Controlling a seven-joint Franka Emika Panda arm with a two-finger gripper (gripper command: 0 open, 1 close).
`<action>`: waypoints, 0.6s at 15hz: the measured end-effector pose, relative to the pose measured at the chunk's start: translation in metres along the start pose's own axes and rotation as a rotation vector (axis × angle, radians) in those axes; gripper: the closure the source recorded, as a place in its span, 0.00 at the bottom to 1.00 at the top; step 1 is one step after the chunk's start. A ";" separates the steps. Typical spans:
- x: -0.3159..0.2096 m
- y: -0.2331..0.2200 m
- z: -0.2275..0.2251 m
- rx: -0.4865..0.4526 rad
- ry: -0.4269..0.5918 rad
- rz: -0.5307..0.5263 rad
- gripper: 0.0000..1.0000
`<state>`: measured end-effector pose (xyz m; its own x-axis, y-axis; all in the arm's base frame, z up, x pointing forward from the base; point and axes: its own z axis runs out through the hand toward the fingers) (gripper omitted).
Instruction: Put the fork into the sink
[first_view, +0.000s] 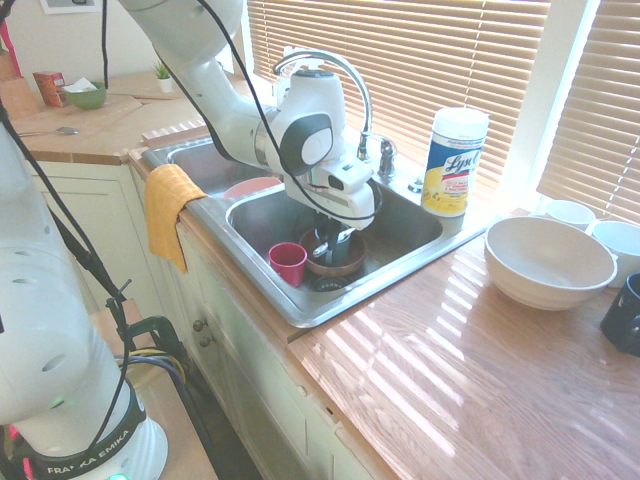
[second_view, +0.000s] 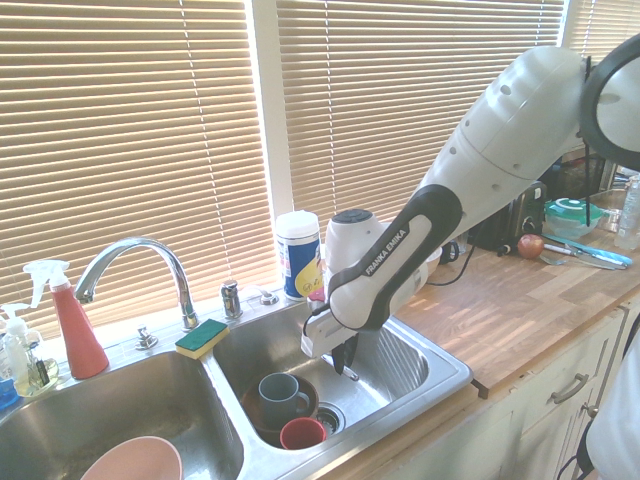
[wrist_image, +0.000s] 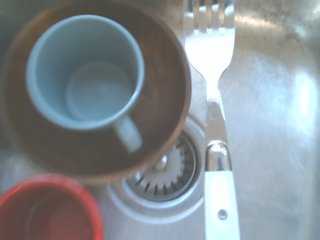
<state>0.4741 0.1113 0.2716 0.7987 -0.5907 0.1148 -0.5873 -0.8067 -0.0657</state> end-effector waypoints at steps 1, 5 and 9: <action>0.005 -0.004 0.014 -0.012 0.000 0.006 1.00; 0.001 -0.017 0.057 -0.044 -0.025 0.012 1.00; -0.011 -0.018 0.085 -0.077 -0.041 0.024 0.00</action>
<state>0.4867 0.1312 0.1870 0.7879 -0.6114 0.0733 -0.6136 -0.7896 0.0089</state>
